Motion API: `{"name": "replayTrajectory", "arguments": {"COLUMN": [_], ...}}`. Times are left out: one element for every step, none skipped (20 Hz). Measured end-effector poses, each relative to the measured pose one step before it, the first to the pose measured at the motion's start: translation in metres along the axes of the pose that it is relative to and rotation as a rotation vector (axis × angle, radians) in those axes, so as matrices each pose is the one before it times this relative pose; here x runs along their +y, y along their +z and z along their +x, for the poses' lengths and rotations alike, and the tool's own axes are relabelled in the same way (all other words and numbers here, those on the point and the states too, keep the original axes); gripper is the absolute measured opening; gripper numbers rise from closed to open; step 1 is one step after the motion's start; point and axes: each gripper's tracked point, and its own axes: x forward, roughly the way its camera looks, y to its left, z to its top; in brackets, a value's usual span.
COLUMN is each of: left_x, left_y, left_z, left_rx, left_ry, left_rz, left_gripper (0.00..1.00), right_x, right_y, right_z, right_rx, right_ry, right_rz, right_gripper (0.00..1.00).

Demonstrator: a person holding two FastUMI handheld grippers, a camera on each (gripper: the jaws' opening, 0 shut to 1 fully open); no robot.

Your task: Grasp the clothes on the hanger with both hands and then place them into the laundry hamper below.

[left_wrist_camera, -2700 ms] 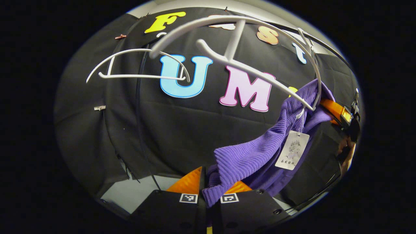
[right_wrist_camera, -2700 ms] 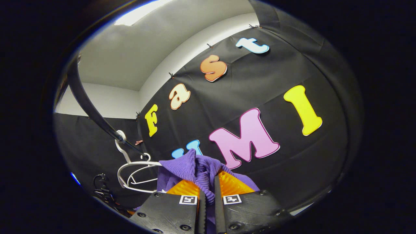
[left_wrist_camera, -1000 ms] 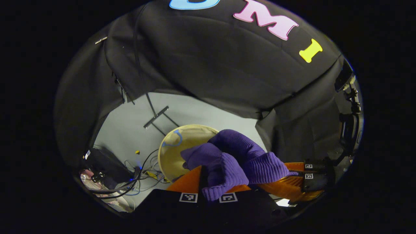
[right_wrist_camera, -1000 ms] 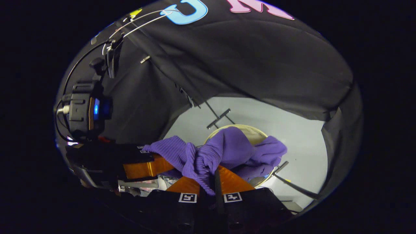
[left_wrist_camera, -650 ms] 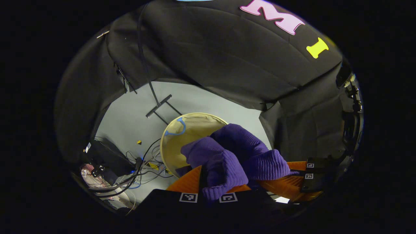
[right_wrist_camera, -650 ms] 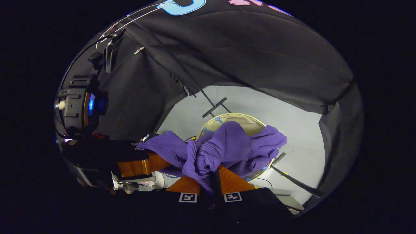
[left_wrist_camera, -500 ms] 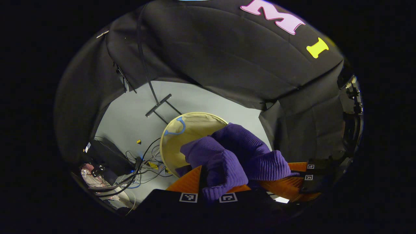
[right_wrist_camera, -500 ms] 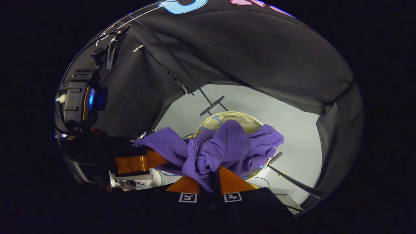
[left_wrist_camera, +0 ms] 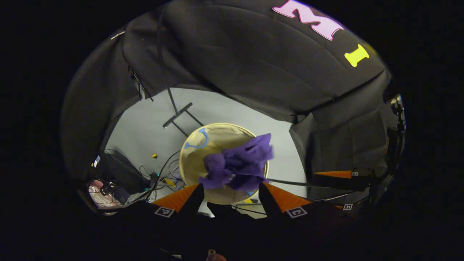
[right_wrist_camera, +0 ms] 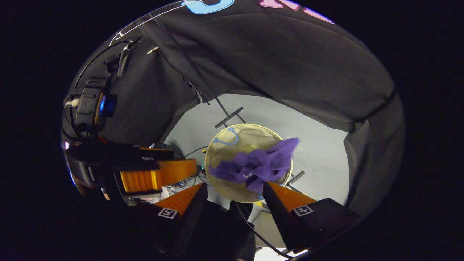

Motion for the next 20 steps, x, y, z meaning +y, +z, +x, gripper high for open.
{"name": "replayTrajectory", "arguments": {"left_x": [-0.00012, 0.00012, -0.00035, 0.00138, -0.00133, -0.00172, -0.00157, 0.00064, 0.00058, 0.00026, -0.00172, -0.00044, -0.00191, -0.00168, -0.00168, -0.00245, -0.00339, -0.0059, -0.0035, -0.00207], "left_y": [0.00209, 0.00036, 0.00284, 0.00163, 0.0027, 0.00134, 0.00274, 0.00139, 0.00276, 0.00077, 0.00398, 0.00254, 0.005, 0.0043, 0.0066, 0.00615, 0.00852, 0.00684, 0.01003, 0.00651], "left_z": [0.00014, -0.00156, -0.00106, -0.00055, -0.00138, 0.00022, -0.00029, 0.0006, -0.00047, -0.00179, -0.00094, 0.00143, -0.00229, -0.00392, -0.00379, -0.00399, -0.00568, -0.00772, -0.00906, -0.00834], "left_rx": [-0.00603, -0.00513, -0.01083, -0.00945, -0.00647, -0.00949, -0.01095, -0.01255, -0.01325, -0.01462, -0.02155, -0.02466, -0.0288, -0.03539, -0.03397, -0.03427, -0.04031, -0.04392, -0.0439, -0.04898], "left_ry": [0.00164, 0.00239, 0.00405, 0.00174, -0.00343, -0.0057, -0.00606, -0.00293, -0.00018, -0.00498, -0.01141, -0.01425, -0.01294, -0.01198, -0.01031, -0.01128, -0.01376, -0.01521, -0.01523, -0.01614], "left_rz": [-0.00907, -0.00688, -0.00544, -0.00334, -0.00328, -0.00181, -0.00045, 0.00361, 0.00803, 0.0087, 0.00823, 0.00825, 0.00939, 0.0141, 0.01855, 0.01991, 0.02303, 0.02618, 0.0273, 0.0281], "left_gripper": [0.95, 0.95, 0.96, 0.99, 0.96, 0.95, 0.95, 0.95, 0.96, 0.96, 0.95, 0.92, 0.92, 0.96, 0.96, 0.95, 0.95, 0.95, 0.95, 0.95], "right_x": [-0.00056, 0.00044, -0.00124, -0.00212, -0.00096, 0.00064, 0.0013, 0.00071, -0.00084, 0.00064, 0.00278, 0.00445, 0.00387, 0.00237, 0.00417, 0.00647, 0.00545, 0.00532, 0.00496, 0.0052], "right_y": [0.00232, 0.00157, 0.00419, 0.00424, 0.00409, 0.00224, 0.00408, 0.00334, 0.00428, 0.00319, 0.00662, 0.0055, 0.00663, 0.00281, 0.00526, 0.00331, 0.00369, 0.00439, 0.0087, 0.00604], "right_z": [-0.00239, -0.00371, -0.00285, -0.00345, -0.00171, -0.00027, 0.00017, -0.002, -0.00242, -0.00312, -0.0054, -0.00561, -0.00848, -0.00995, -0.00907, -0.00945, -0.01072, -0.01077, -0.01097, -0.01065], "right_rx": [-0.00241, 0.00014, -0.00849, -0.00511, -0.00973, -0.01101, -0.01167, -0.01095, -0.01047, -0.01639, -0.02657, -0.02555, -0.0324, -0.0311, -0.03582, -0.03799, -0.03489, -0.04092, -0.04172, -0.04301], "right_ry": [0.00055, 0.00311, -0.00168, -0.00406, -0.00102, 0.00112, 0.00204, 0.00292, -0.00811, -0.00436, -0.00355, -0.00043, -0.00349, -0.00674, -0.00746, -0.00766, -0.00449, -0.00671, -0.0117, -0.0116], "right_rz": [0.00873, 0.00838, 0.00116, -0.00384, -0.00386, 0.00141, 0.00245, -0.00254, -0.00739, -0.00475, 0.0017, 0.00396, 0.00335, 0.00165, 0.00316, 0.00306, 0.00194, 0.00236, 0.00171, 0.00152], "right_gripper": [0.99, 0.99, 0.99, 0.99, 0.99, 0.99, 0.99, 0.99, 0.99, 0.99, 0.99, 0.99, 0.99, 0.99, 0.99, 0.99, 0.99, 0.99, 0.99, 0.99]}}
